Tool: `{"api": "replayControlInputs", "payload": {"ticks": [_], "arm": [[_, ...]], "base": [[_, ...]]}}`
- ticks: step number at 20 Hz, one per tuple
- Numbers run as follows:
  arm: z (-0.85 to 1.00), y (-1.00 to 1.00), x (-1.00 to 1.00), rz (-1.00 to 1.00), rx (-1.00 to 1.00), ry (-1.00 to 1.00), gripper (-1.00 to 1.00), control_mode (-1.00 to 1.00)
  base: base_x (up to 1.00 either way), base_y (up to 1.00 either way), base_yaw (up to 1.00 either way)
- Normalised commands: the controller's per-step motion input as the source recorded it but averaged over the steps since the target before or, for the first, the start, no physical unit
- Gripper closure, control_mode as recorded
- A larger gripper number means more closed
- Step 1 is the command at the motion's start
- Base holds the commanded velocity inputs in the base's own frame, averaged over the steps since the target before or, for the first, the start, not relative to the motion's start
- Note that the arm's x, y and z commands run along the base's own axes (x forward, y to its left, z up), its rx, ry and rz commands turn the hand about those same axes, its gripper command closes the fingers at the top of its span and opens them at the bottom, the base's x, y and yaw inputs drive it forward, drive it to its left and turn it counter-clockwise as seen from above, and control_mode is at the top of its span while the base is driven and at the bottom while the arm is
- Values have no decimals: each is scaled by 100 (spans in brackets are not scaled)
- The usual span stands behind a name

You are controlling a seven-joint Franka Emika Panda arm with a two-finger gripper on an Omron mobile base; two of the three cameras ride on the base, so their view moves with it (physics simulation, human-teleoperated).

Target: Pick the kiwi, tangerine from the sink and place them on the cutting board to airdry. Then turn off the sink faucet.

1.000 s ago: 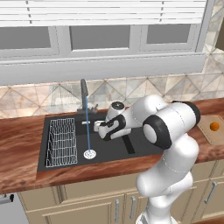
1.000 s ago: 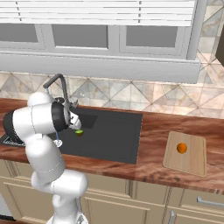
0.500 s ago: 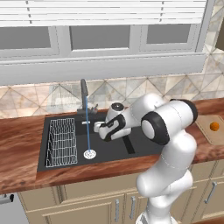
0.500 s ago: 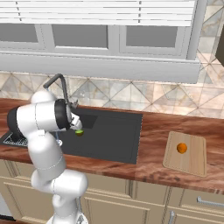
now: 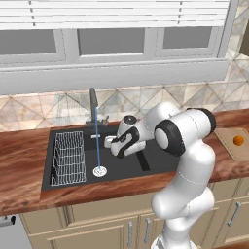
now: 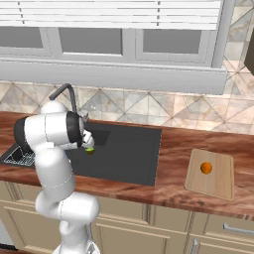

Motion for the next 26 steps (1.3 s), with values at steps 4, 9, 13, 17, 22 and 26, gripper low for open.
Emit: {"api": "replayControlInputs", "payload": {"ticks": [4, 9, 13, 17, 22, 26], "arm": [[-9, 0, 1, 0, 0, 0, -100, -100], [-13, 0, 2, 0, 0, 0, -100, -100], [-11, 0, 1, 0, 0, 0, -100, -100], [-10, 0, 14, 0, -1, 0, -100, -100], [-7, 0, 22, 0, 0, 0, -100, -100], [-4, 0, 22, 0, 0, 0, -100, -100]], "base": [[0, 0, 0], [0, 0, 0], [0, 0, 0], [0, 0, 0], [0, 0, 0], [0, 0, 0]]}}
